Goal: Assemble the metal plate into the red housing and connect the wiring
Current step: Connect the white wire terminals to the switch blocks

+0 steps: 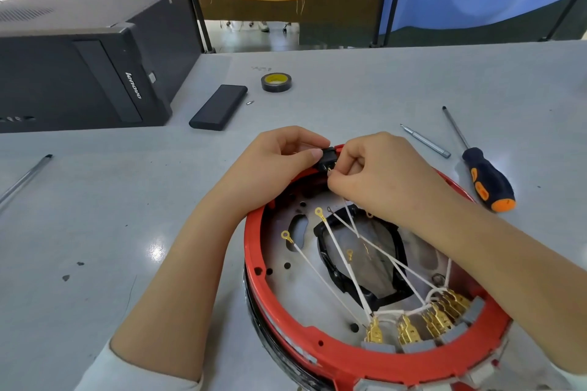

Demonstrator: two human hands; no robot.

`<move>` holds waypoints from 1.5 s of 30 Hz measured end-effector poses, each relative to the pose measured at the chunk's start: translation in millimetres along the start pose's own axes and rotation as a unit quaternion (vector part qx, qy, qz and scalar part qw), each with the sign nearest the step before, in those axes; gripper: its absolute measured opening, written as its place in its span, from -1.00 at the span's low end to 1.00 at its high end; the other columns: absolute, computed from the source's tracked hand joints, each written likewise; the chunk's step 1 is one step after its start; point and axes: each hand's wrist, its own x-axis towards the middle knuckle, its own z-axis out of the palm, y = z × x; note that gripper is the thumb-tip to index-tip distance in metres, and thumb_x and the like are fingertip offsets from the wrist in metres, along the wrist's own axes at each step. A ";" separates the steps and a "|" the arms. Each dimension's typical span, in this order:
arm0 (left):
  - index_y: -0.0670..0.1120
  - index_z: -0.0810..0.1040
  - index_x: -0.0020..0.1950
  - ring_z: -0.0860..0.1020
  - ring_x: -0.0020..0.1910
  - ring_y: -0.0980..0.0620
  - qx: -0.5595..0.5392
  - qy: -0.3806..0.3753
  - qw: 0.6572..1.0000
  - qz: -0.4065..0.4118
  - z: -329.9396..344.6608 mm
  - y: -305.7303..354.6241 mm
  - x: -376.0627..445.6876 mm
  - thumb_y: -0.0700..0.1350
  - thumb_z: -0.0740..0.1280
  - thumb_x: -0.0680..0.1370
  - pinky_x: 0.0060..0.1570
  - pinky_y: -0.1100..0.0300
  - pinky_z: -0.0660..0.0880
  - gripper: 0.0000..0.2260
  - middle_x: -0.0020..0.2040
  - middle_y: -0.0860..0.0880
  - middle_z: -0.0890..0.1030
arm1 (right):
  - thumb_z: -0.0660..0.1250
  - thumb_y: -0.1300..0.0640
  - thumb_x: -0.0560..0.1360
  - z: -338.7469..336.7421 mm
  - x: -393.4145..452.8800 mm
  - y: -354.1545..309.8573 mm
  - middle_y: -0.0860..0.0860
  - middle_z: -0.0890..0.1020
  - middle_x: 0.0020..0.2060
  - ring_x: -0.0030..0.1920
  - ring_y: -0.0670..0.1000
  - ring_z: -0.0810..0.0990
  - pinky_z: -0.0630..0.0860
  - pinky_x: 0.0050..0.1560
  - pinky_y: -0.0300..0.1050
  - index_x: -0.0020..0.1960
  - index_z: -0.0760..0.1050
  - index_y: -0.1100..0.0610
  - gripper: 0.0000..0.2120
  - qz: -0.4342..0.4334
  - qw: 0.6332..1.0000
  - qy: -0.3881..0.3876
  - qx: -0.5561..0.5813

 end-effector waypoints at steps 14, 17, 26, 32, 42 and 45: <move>0.03 0.65 0.04 0.66 0.02 0.06 0.005 0.000 1.000 -0.003 -0.1 -0.5 0.6 -0.18 0.31 0.61 0.14 0.22 0.55 -0.85 0.00 0.01 0.71 | 0.37 0.11 0.37 0.8 1.3 -1.3 -0.29 0.49 -0.56 -0.48 -0.21 0.46 0.35 -0.42 -0.44 -0.36 0.50 0.04 -0.85 -0.007 1.000 -0.007 0.003; 0.04 0.64 0.04 0.66 0.03 0.04 0.004 0.000 1.000 -0.001 -0.4 -0.9 1.3 -0.18 0.31 0.61 0.15 0.20 0.55 -0.84 0.00 -0.01 0.71 | 0.37 0.11 0.37 0.6 1.3 -1.4 -0.30 0.48 -0.57 -0.47 -0.21 0.45 0.35 -0.41 -0.43 -0.37 0.48 0.04 -0.84 -0.009 1.000 -0.006 0.004; -0.03 0.64 0.10 0.66 0.06 0.00 0.006 -0.004 1.000 0.000 -0.5 -2.0 1.5 -0.19 0.31 0.61 0.19 0.16 0.55 -0.85 0.02 -0.05 0.71 | 0.35 0.15 0.38 2.5 0.7 -3.4 -0.25 0.47 -0.58 -0.48 -0.22 0.43 0.33 -0.42 -0.45 -0.38 0.46 0.06 -0.83 -0.021 1.000 0.004 -0.002; -0.07 0.64 0.12 0.65 0.08 -0.05 0.010 -0.001 1.000 -0.002 0.3 -1.5 1.7 -0.20 0.30 0.61 0.24 0.04 0.52 -0.84 0.04 -0.08 0.70 | 0.35 0.16 0.40 5.0 0.5 -4.8 -0.10 0.45 -0.54 -0.52 -0.15 0.40 0.34 -0.43 -0.43 -0.35 0.48 0.09 -0.84 -0.022 1.000 0.020 -0.009; 0.01 0.64 0.05 0.67 0.01 0.06 0.001 -0.003 1.000 0.002 -0.3 -2.0 1.3 -0.19 0.31 0.61 0.10 0.27 0.56 -0.85 0.00 -0.04 0.71 | 0.36 0.15 0.38 4.3 -2.4 -4.0 -0.07 0.52 -0.50 -0.50 -0.12 0.44 0.38 -0.41 -0.32 -0.32 0.52 0.10 -0.89 0.003 1.000 0.023 0.002; 0.02 0.65 0.03 0.66 -0.01 0.09 0.003 -0.003 1.000 0.003 -0.5 -1.5 0.7 -0.19 0.32 0.61 0.03 0.35 0.55 -0.85 -0.01 -0.03 0.71 | 0.35 0.15 0.40 3.9 -2.6 -4.0 -0.04 0.54 -0.50 -0.53 -0.12 0.45 0.42 -0.45 -0.25 -0.32 0.52 0.10 -0.88 0.009 1.000 0.017 0.010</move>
